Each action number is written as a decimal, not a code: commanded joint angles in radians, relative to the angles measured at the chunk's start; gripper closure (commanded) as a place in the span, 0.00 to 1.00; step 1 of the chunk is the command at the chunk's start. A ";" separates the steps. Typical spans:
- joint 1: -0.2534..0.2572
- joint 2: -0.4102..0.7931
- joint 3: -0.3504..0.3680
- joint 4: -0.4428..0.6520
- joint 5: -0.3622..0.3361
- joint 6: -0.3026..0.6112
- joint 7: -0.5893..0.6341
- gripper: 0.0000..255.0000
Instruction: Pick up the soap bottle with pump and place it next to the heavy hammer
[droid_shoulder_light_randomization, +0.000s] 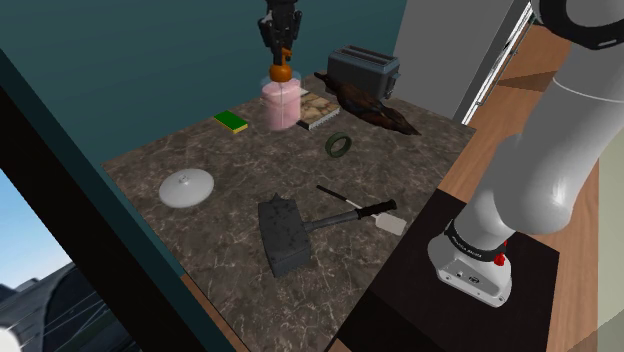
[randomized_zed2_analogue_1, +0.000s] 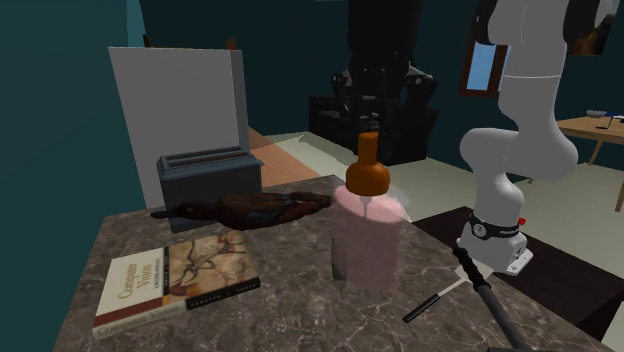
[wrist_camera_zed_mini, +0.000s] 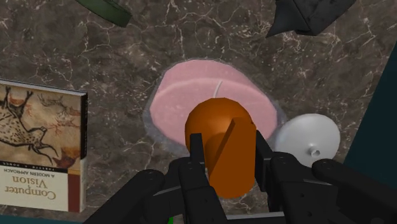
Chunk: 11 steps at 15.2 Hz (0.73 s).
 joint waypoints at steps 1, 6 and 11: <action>0.025 0.017 0.021 0.010 -0.002 0.008 0.047 1.00; 0.087 0.069 0.067 0.041 -0.010 0.029 0.155 1.00; 0.151 0.146 0.109 0.110 -0.023 0.037 0.260 1.00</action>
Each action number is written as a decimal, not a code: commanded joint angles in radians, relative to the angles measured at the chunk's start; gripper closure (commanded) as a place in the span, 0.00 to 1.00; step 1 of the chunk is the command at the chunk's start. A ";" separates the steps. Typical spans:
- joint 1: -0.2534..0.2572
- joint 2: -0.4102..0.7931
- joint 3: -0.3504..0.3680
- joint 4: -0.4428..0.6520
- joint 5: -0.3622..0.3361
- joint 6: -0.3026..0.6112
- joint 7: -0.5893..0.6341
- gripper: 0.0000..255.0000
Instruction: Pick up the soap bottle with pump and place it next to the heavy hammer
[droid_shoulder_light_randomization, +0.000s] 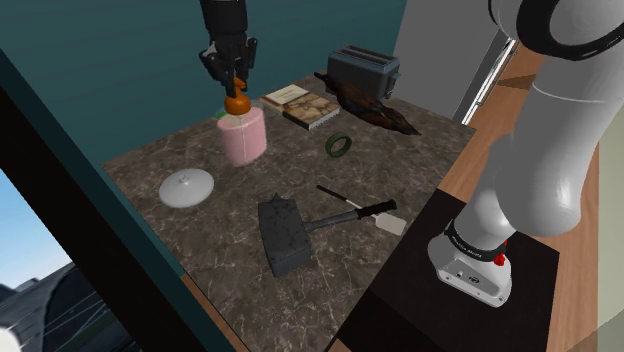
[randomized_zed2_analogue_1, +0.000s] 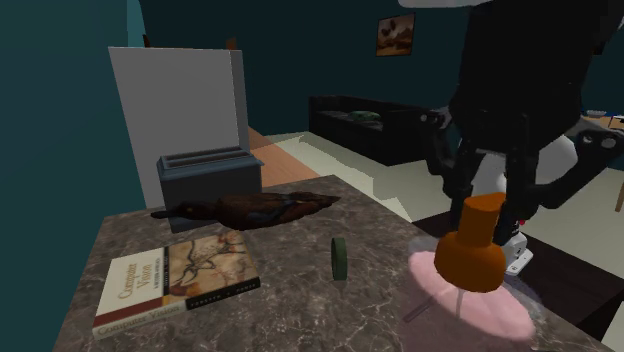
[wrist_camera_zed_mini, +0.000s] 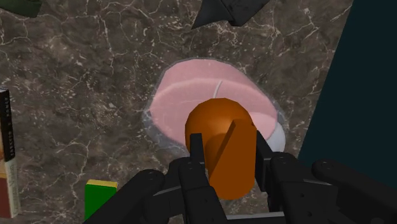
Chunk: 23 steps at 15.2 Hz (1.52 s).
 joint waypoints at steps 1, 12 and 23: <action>0.023 0.035 0.013 0.033 -0.006 0.003 0.037 1.00; 0.087 0.125 0.042 0.045 -0.025 0.080 0.130 1.00; 0.084 0.125 0.041 -0.104 -0.026 0.228 0.132 1.00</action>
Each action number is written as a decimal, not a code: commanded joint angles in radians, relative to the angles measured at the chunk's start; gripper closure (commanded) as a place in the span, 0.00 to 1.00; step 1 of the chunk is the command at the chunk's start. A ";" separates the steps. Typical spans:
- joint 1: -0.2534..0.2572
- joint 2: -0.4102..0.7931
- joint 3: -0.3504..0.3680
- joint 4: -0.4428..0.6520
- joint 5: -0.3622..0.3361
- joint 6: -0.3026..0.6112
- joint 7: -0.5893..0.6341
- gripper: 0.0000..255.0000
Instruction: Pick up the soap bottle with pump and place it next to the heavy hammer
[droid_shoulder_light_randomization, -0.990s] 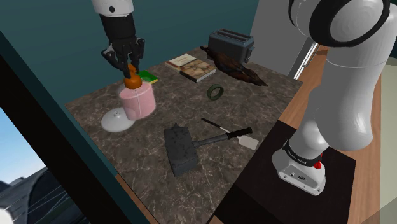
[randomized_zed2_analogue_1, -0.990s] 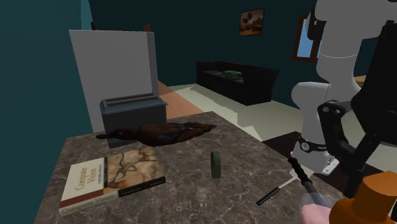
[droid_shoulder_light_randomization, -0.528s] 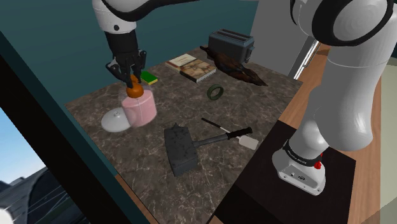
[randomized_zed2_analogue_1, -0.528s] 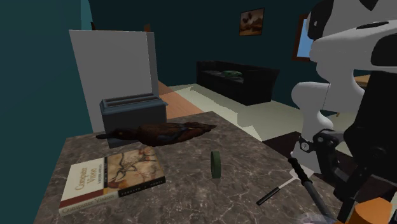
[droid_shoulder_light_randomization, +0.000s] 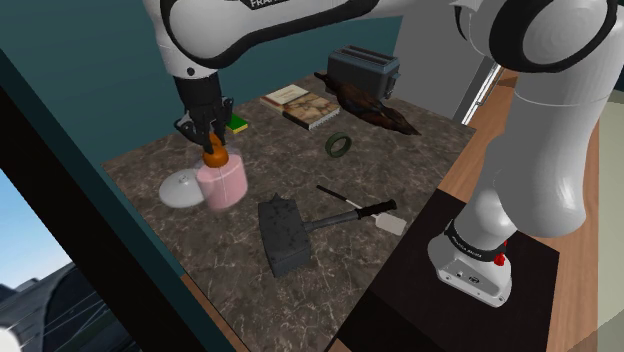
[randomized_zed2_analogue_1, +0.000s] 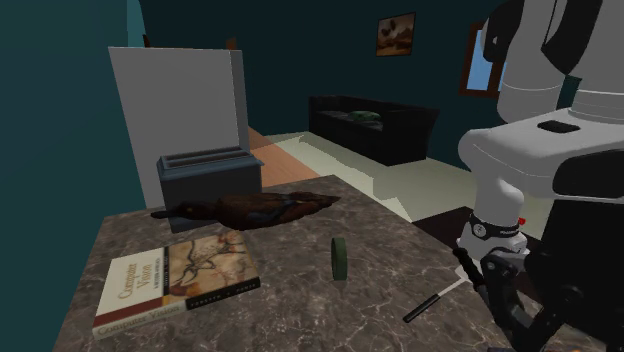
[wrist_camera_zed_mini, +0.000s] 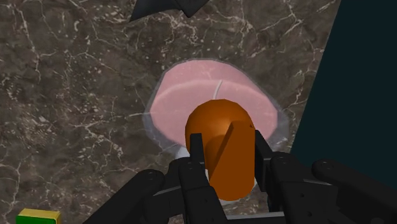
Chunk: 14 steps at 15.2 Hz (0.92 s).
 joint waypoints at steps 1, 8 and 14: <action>0.000 0.003 0.000 -0.024 -0.001 0.028 0.000 1.00; -0.001 0.019 -0.002 -0.095 -0.003 0.115 0.002 1.00; -0.001 0.022 -0.002 -0.101 -0.004 0.124 0.002 1.00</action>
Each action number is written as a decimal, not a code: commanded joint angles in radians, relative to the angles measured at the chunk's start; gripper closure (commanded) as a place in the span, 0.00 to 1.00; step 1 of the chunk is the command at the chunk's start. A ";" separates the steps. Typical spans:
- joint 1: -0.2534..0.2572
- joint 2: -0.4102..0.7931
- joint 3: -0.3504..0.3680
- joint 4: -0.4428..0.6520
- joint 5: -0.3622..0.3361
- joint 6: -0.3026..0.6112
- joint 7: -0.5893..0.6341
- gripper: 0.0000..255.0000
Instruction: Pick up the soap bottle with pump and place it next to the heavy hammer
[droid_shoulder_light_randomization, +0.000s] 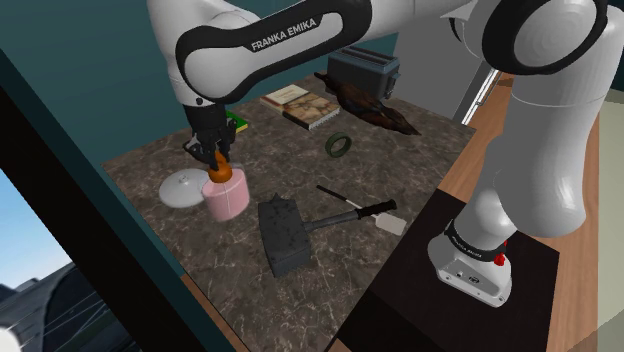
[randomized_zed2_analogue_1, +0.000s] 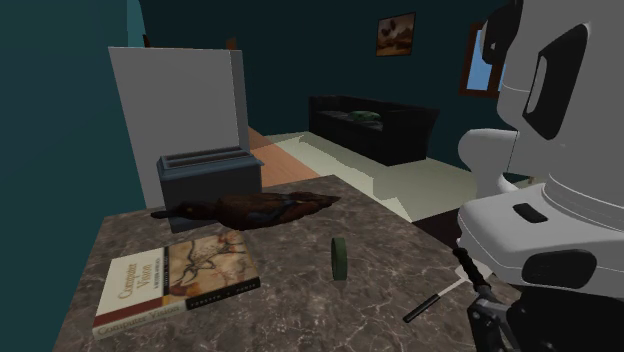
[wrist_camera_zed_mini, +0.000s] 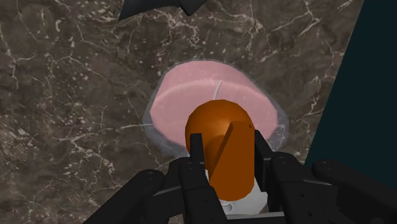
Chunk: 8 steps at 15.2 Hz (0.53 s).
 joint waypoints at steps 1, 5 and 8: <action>0.000 0.000 0.000 0.000 0.000 0.000 0.000 1.00; 0.000 0.000 0.000 0.001 0.000 0.000 0.000 0.00; 0.000 0.000 0.000 0.001 0.000 0.000 0.000 0.00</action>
